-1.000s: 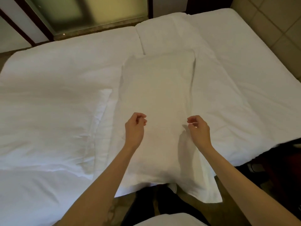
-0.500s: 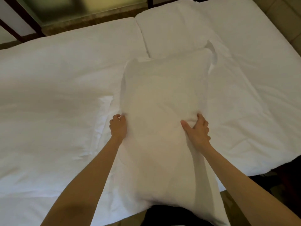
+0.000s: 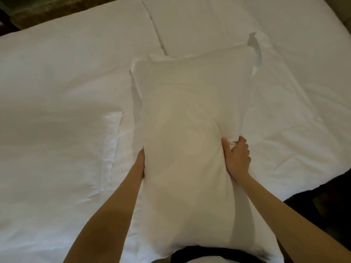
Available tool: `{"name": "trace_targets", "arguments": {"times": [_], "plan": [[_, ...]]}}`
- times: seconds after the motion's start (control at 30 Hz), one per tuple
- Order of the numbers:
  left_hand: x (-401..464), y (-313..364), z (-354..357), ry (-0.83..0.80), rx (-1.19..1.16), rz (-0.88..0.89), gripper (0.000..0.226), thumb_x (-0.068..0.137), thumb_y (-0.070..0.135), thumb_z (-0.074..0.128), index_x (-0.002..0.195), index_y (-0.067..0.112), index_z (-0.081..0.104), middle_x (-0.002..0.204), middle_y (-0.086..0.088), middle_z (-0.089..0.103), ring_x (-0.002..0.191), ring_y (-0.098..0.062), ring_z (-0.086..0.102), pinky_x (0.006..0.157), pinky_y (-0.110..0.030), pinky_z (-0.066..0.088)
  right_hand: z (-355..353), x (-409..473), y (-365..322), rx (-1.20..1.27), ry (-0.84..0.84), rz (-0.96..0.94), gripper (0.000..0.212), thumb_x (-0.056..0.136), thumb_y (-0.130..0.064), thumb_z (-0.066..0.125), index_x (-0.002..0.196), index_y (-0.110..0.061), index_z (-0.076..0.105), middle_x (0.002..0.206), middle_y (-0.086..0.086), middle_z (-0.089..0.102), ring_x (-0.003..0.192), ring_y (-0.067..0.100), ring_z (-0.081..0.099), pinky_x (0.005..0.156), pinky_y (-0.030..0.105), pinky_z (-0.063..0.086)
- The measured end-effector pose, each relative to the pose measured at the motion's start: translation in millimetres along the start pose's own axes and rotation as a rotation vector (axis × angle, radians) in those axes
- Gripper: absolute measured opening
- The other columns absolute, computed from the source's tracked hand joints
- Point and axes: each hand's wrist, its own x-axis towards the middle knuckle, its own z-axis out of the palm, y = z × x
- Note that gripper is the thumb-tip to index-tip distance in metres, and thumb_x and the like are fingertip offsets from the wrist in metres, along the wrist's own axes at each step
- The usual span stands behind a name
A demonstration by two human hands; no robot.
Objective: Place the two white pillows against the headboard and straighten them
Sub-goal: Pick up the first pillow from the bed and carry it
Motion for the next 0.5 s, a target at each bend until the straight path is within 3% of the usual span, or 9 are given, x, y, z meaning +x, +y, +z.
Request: {"name": "trace_targets", "arguments": {"times": [0.07,0.17,0.2,0.27,0.37,0.4,0.5], "plan": [[-1,-7,0,0.02,-0.017,-0.031,0.054,0.099,0.039,0.036,0.135,0.0,0.047,0.08,-0.011,0.056,0.07,-0.027,0.054,0.071,-0.038,0.047,1,2,2,0.057,-0.026,0.04,0.063,0.088,-0.065,0.039,0.119,-0.011,0.038,0.11,0.014,0.062,0.094,0.035,0.058,0.081,0.044,0.044],[-14,-16,7,0.068,-0.036,-0.014,0.055,0.099,0.039,0.034,0.133,-0.002,0.049,0.106,-0.031,0.06,0.096,-0.049,0.058,0.083,-0.051,0.05,-3,5,8,0.038,-0.031,0.062,0.056,0.09,-0.065,0.034,0.103,-0.011,0.044,0.09,0.009,0.06,0.078,0.028,0.052,0.068,0.038,0.041],[-20,-17,11,0.076,-0.053,0.01,0.051,0.099,0.038,0.034,0.123,-0.001,0.056,0.105,-0.031,0.061,0.094,-0.049,0.059,0.081,-0.051,0.05,-7,7,11,0.042,-0.025,0.054,0.055,0.091,-0.063,0.034,0.096,-0.011,0.048,0.086,0.007,0.058,0.078,0.027,0.052,0.068,0.038,0.04],[-33,-17,21,0.094,-0.079,0.101,0.036,0.099,0.032,0.036,0.091,0.008,0.061,0.083,-0.017,0.06,0.074,-0.034,0.058,0.068,-0.038,0.049,-19,13,18,0.084,-0.017,0.035,0.054,0.092,-0.061,0.037,0.075,-0.011,0.05,0.074,0.003,0.055,0.074,0.026,0.051,0.065,0.036,0.037],[-47,-16,34,0.192,-0.047,0.227,0.03,0.097,0.022,0.042,0.073,0.011,0.055,0.075,-0.01,0.052,0.077,-0.025,0.047,0.072,-0.036,0.041,-41,21,28,0.174,-0.022,0.015,0.057,0.092,-0.055,0.044,0.053,-0.013,0.039,0.057,0.003,0.048,0.058,0.022,0.046,0.054,0.035,0.032],[-52,-18,38,0.237,-0.03,0.258,0.031,0.097,0.024,0.044,0.072,0.01,0.058,0.073,-0.007,0.052,0.075,-0.023,0.047,0.07,-0.035,0.04,-49,21,32,0.201,-0.023,0.009,0.059,0.092,-0.053,0.046,0.051,-0.013,0.035,0.053,0.002,0.044,0.054,0.021,0.044,0.052,0.034,0.031],[-72,-30,50,0.313,-0.033,0.327,0.033,0.096,0.026,0.047,0.1,0.0,0.066,0.082,-0.003,0.059,0.078,-0.02,0.052,0.07,-0.03,0.044,-68,14,48,0.25,-0.049,-0.001,0.059,0.092,-0.049,0.049,0.05,-0.013,0.031,0.048,0.002,0.038,0.048,0.018,0.037,0.048,0.032,0.03]]}}
